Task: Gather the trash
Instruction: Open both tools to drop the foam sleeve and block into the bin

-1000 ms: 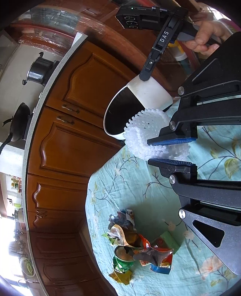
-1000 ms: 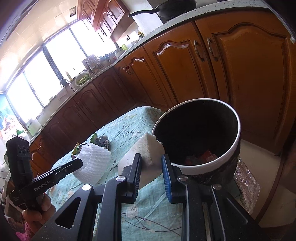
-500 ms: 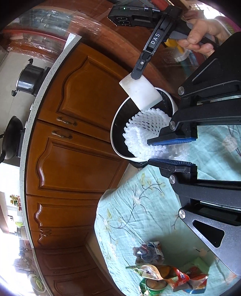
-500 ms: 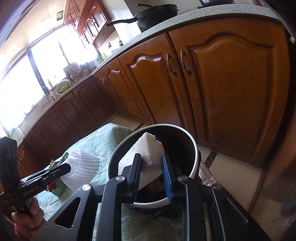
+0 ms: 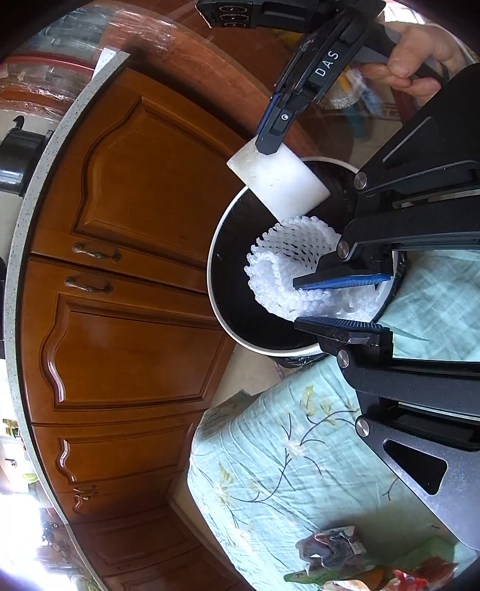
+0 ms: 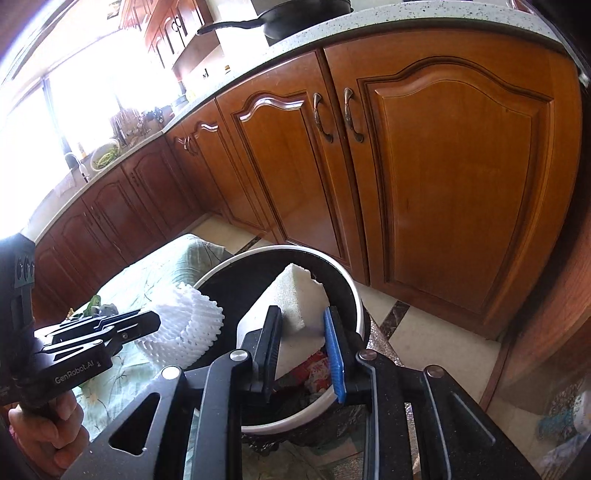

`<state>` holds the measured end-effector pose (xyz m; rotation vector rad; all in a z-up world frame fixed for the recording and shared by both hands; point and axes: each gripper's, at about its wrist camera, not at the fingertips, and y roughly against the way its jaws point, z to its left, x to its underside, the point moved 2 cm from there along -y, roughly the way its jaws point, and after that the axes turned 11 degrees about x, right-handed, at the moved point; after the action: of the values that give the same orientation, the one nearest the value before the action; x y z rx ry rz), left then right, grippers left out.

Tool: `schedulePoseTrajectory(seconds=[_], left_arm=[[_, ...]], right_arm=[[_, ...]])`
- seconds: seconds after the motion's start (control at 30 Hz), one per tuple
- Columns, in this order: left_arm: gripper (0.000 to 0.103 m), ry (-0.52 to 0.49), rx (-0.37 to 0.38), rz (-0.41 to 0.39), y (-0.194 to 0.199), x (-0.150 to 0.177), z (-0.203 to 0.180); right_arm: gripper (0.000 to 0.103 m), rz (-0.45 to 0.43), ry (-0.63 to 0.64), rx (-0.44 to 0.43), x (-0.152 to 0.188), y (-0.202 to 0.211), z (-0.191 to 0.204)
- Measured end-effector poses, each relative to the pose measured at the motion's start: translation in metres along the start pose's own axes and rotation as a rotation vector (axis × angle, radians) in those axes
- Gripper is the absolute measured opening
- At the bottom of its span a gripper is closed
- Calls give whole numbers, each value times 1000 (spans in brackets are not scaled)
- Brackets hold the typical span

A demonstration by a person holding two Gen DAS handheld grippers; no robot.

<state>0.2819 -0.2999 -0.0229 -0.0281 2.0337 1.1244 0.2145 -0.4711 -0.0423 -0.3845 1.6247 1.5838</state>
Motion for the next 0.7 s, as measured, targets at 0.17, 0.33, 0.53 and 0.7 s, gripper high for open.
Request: schedulePoseTrajectory(seconds=[0.17, 0.33, 0.53, 0.7], left_arm=[[14, 8, -2, 31, -20, -10, 3], [15, 16, -3, 51, -29, -10, 5], [45, 35, 16, 59, -33, -10, 6], [60, 52, 16, 14, -17, -4, 10]], right_arm=[[25, 15, 22, 20, -3, -8, 2], [29, 35, 35, 32, -4, -16, 2], [63, 23, 5, 15, -1, -13, -3], [69, -8, -46, 9, 5, 2, -11]])
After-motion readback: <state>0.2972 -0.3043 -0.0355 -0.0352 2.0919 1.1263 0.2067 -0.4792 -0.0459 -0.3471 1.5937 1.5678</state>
